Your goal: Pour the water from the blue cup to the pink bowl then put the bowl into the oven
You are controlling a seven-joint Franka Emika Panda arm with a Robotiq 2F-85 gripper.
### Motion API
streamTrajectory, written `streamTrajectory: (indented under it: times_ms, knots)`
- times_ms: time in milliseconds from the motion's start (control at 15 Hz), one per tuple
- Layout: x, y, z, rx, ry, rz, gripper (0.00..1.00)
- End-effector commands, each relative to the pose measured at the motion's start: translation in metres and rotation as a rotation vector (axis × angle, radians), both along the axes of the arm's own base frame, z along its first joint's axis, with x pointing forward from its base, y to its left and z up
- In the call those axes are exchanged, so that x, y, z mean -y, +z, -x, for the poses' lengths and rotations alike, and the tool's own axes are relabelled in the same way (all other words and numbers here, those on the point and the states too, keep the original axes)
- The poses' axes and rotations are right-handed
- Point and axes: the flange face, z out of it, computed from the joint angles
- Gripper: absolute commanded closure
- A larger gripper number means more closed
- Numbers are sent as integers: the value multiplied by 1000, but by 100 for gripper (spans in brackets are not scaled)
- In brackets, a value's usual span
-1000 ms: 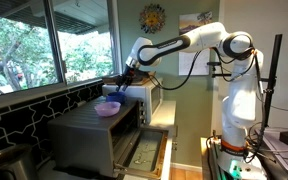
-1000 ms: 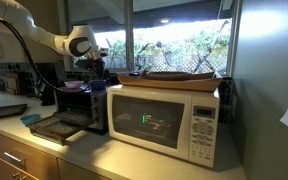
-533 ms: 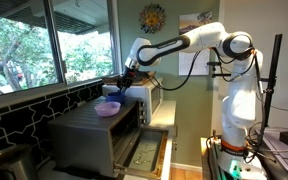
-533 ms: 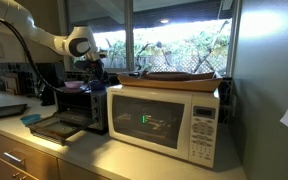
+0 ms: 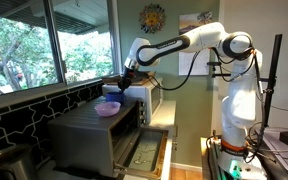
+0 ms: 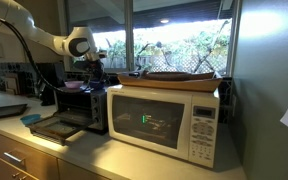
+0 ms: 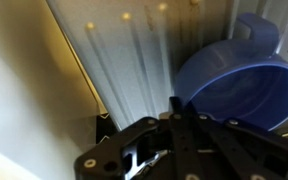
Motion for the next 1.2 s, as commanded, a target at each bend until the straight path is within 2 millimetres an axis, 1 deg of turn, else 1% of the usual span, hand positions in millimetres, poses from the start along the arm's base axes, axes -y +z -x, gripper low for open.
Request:
streamTrajectory:
  times_ms: [0, 67, 200, 400, 467, 600, 667, 867, 933, 1133]
  knots:
    - [-6, 10, 5, -18, 36, 28, 99]
    - [-8, 13, 6, -20, 43, 34, 99]
    - [-14, 25, 11, -9, 66, 61, 99]
    - [-34, 54, 25, -26, 112, 132, 99]
    - [-24, 36, 13, -14, 87, 85, 95]
    - [-34, 51, 20, -15, 108, 106, 95]
    - [-36, 54, 22, -13, 112, 108, 95]
    - [-35, 54, 22, -15, 111, 111, 95]
    - [-35, 53, 22, -16, 111, 111, 99]
    - [-49, 69, 30, 3, 172, 178, 99]
